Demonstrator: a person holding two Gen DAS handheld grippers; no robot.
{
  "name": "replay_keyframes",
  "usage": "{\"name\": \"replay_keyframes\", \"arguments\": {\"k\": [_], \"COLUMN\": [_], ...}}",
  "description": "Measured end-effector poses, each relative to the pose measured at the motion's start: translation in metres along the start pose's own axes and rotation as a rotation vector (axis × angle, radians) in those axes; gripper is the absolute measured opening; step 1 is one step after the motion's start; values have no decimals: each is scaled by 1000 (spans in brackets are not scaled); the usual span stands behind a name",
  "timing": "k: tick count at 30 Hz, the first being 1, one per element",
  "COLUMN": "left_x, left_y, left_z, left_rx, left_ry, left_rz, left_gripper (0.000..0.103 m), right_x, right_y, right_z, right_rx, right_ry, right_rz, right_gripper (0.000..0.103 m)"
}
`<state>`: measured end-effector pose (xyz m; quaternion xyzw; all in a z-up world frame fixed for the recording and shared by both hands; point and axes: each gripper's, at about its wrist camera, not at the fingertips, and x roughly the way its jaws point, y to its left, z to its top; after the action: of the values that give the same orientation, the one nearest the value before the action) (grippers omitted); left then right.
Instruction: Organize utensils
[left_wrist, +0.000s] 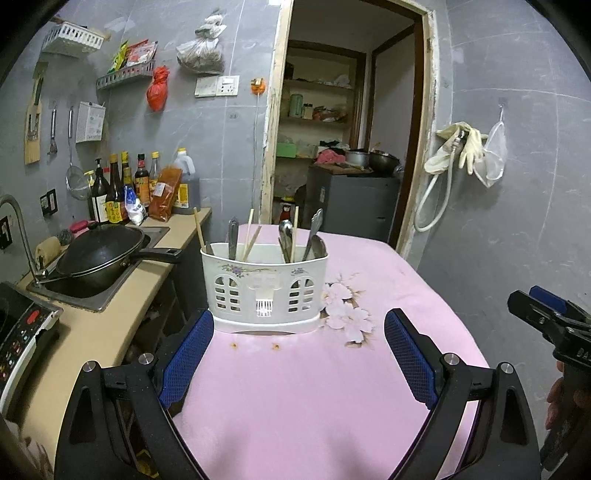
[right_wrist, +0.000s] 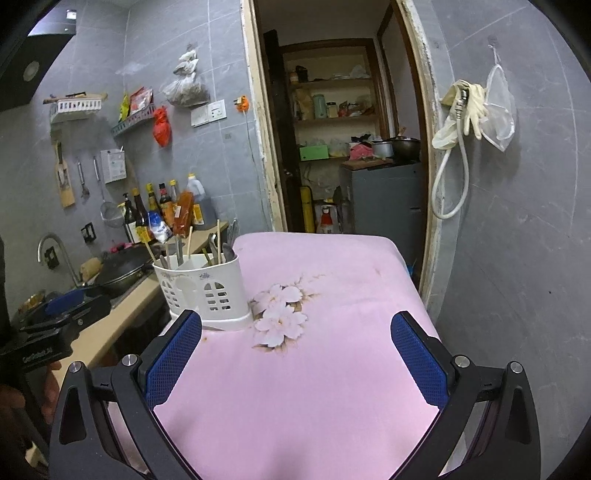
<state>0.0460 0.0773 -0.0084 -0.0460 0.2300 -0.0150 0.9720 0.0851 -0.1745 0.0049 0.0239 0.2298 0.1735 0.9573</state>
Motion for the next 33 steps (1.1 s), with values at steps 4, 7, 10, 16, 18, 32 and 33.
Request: {"name": "replay_keyframes", "arguments": {"k": [4, 7, 10, 16, 18, 32, 33], "left_x": [-5, -8, -9, -10, -11, -11, -11], "left_y": [-3, -4, -6, -8, -8, -7, -6], "left_z": [-1, -2, -2, -3, -4, -6, -6], "left_rx": [-17, -20, -19, -28, -29, -32, -32], "left_ry": [-2, -3, -2, -6, -5, -3, -2], "left_rz": [-8, -7, -2, 4, 6, 19, 19], "left_gripper": [90, 90, 90, 90, 90, 90, 90], "right_x": [-6, -8, -9, -10, -10, -11, -11], "right_y": [-3, -5, -7, -9, -9, -10, -10], "right_z": [-4, -5, -6, -6, -5, -6, -6], "right_rx": [3, 9, 9, 12, 12, 11, 11], "right_ry": [-4, -3, -6, -5, -5, -4, -3], "right_rz": [-8, -7, -6, -5, -4, 0, -1], "right_gripper": [103, 103, 103, 103, 103, 103, 103]}}
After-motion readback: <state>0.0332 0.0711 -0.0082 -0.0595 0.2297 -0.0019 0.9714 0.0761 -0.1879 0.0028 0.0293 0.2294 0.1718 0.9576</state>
